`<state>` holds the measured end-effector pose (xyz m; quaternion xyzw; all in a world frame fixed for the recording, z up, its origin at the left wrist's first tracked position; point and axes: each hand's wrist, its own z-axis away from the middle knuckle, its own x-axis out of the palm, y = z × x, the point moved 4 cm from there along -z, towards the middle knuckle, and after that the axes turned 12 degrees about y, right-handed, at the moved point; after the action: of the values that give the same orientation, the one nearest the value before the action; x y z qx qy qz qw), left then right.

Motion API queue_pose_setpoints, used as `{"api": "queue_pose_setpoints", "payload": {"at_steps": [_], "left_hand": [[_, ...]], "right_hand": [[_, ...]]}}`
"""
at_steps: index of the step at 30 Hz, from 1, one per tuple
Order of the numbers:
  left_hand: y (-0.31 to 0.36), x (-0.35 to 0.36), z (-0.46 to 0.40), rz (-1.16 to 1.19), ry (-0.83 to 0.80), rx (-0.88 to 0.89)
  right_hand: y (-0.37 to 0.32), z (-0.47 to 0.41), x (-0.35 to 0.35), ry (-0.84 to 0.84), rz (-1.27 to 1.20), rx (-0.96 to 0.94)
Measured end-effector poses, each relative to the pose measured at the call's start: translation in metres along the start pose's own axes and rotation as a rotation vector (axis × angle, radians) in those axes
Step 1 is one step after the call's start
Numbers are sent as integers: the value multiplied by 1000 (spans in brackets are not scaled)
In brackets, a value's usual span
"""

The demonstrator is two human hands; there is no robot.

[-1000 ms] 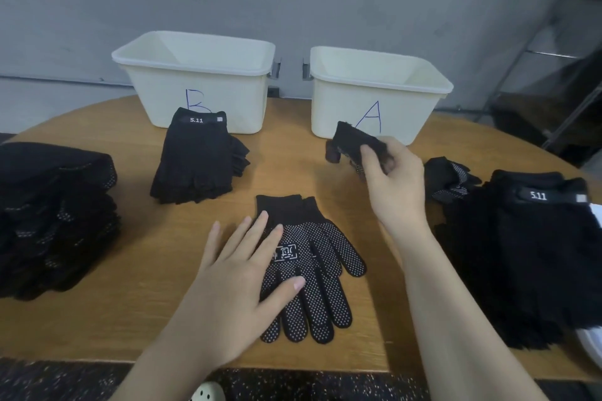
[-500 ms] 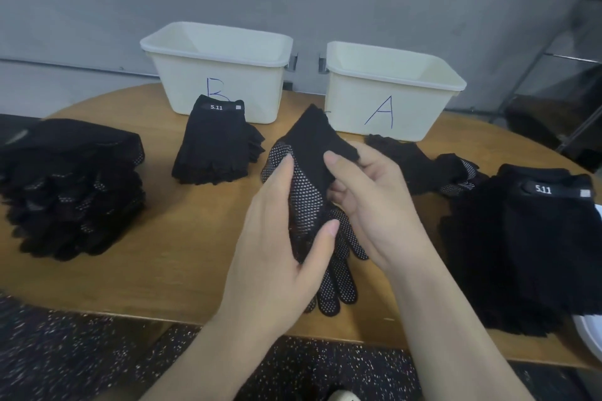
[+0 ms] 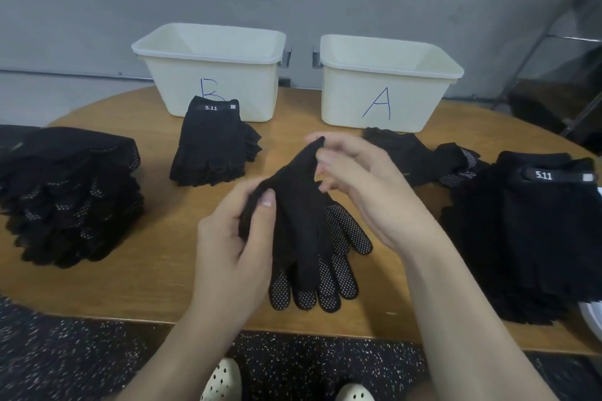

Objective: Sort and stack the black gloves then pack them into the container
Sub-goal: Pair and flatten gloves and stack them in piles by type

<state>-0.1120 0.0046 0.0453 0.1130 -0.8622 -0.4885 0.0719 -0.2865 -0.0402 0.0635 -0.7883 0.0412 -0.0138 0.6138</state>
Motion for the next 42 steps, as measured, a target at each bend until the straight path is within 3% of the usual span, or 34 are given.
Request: {"api": "queue_pose_setpoints", "payload": {"at_steps": [3,9,12,16,23,28,42], "left_hand": [[-4,-1,-1,75,-38,-121],[-5,-1,3,208,-155,-364],[-16,1,3,139,-186,-391],[-40,2,-6,-154,-183,-293],[-61,2,-21,-377,-96,-163],[-67,2,-25,-423,-19,-154],[-76,-3,-29,-610,-57,-114]], "right_hand": [[-1,9,8,-165,43,66],[-2,13,-1,-182,62,141],[9,13,-5,-180,140,241],[27,6,-7,-93,300,271],[42,-9,-8,11,379,256],[46,-12,-6,40,396,215],[63,-21,-11,120,593,153]]}}
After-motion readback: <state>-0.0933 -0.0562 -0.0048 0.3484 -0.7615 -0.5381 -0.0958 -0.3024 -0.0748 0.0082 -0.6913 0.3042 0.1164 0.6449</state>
